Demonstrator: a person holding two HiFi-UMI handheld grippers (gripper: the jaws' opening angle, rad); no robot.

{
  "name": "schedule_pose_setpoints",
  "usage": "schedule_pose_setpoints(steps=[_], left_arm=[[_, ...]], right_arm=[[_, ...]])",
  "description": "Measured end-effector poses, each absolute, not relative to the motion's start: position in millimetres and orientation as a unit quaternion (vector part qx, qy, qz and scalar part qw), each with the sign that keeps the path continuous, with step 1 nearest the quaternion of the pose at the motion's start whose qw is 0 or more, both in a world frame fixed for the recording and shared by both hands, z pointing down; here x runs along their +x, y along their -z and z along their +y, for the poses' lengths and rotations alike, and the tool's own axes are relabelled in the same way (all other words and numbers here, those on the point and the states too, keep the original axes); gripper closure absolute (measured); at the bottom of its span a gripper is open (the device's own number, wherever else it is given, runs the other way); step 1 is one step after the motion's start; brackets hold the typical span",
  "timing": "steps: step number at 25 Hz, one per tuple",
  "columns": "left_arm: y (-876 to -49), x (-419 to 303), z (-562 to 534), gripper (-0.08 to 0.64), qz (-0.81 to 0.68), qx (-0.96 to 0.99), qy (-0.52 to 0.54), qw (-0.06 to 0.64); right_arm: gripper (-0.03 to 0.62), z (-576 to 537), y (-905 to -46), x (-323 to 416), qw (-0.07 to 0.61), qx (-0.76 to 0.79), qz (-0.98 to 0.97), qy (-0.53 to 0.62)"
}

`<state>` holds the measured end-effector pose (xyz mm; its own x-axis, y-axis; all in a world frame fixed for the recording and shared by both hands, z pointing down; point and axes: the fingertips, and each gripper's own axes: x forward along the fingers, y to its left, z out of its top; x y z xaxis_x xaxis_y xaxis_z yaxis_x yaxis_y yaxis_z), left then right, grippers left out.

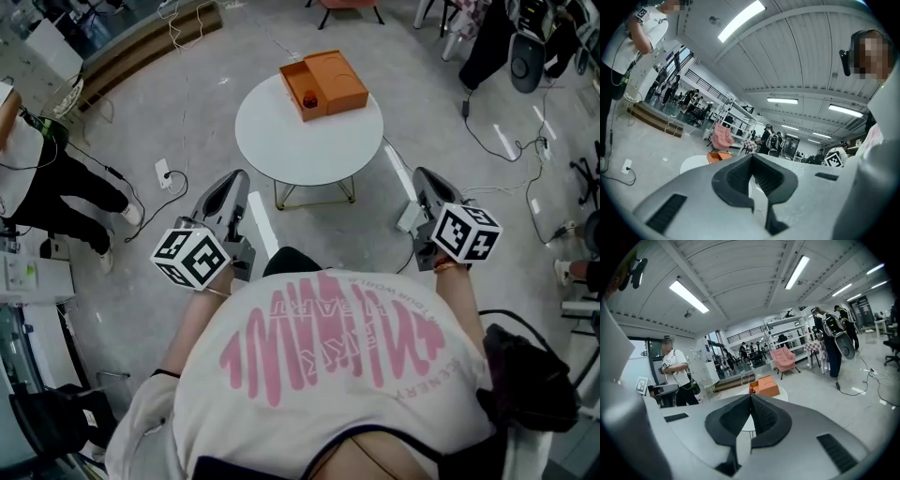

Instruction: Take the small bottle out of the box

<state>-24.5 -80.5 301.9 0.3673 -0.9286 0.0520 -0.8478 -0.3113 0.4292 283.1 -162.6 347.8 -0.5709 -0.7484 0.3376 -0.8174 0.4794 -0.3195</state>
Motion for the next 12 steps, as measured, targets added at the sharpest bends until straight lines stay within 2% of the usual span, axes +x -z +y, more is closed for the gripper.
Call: schedule_pose_setpoints(steps=[6,12], left_arm=[[-326.0,-28.9,-95.8,0.552,-0.553,0.796,0.101,0.222],[-343.9,-49.0,-137.6,0.552,-0.556,0.789,0.093,0.242]], right_arm=[[0.589,-169.3,-382.6,266.7,0.107,0.439,-0.854,-0.259],[0.589,-205.8,-392.7,232.4,0.098,0.416,-0.864,-0.268]])
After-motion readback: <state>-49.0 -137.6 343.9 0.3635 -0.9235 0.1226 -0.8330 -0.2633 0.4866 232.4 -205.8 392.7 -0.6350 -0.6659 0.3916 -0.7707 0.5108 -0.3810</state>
